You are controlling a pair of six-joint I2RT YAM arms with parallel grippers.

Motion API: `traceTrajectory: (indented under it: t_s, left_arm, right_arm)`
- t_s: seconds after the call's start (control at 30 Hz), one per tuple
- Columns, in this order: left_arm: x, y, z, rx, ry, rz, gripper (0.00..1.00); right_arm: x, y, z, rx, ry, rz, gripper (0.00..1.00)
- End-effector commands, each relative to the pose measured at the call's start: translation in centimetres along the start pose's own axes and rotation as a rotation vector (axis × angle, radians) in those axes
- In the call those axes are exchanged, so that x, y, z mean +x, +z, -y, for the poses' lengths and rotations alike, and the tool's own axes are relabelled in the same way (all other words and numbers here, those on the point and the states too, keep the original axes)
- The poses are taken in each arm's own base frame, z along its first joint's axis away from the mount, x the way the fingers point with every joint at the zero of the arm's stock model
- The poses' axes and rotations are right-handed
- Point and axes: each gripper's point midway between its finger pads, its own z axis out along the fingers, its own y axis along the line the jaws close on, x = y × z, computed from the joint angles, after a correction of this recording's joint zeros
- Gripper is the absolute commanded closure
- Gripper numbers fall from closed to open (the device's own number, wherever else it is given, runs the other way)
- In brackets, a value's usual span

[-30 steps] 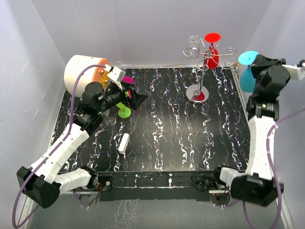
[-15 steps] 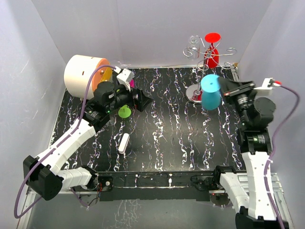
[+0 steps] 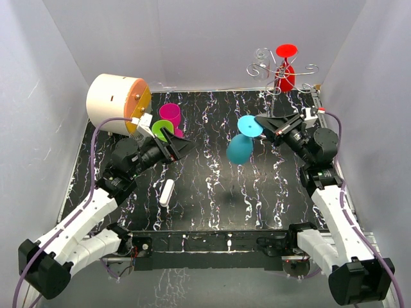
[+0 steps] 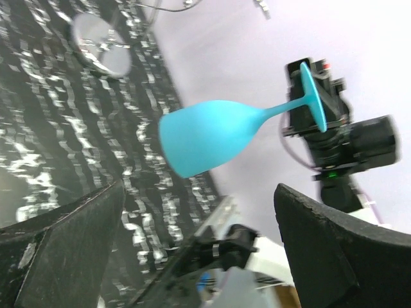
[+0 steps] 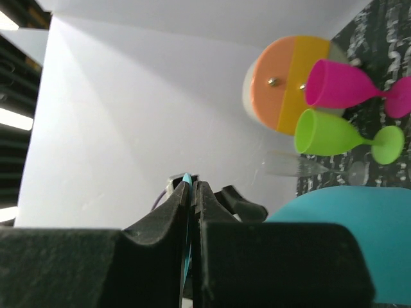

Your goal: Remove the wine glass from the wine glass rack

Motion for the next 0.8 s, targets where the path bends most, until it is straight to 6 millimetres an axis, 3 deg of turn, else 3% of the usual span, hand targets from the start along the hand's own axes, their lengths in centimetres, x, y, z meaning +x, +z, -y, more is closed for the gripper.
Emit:
traceTrajectory:
  t_s: [0.0, 0.27, 0.6, 0.77]
  left_arm:
    - [-1.0, -0.1, 4.3, 0.204, -0.258, 0.024, 0.01]
    - [-1.9, -0.1, 7.4, 0.502, -0.415, 0.035, 0.01]
    - [-2.6, -1.5, 9.4, 0.655, -0.437, 0.061, 0.04]
    - [-3.5, -2.8, 10.9, 0.742, -0.438, 0.082, 0.23]
  right_arm:
    - [1.3, -0.4, -7.9, -0.261, -0.012, -0.024, 1.00]
    - [3.3, 0.5, -11.8, -0.410, 0.110, -0.092, 1.00]
    - [4.7, 1.4, -13.0, -0.456, 0.177, -0.117, 1.00]
    - [5.0, 1.6, -12.0, -0.457, 0.226, -0.109, 1.00]
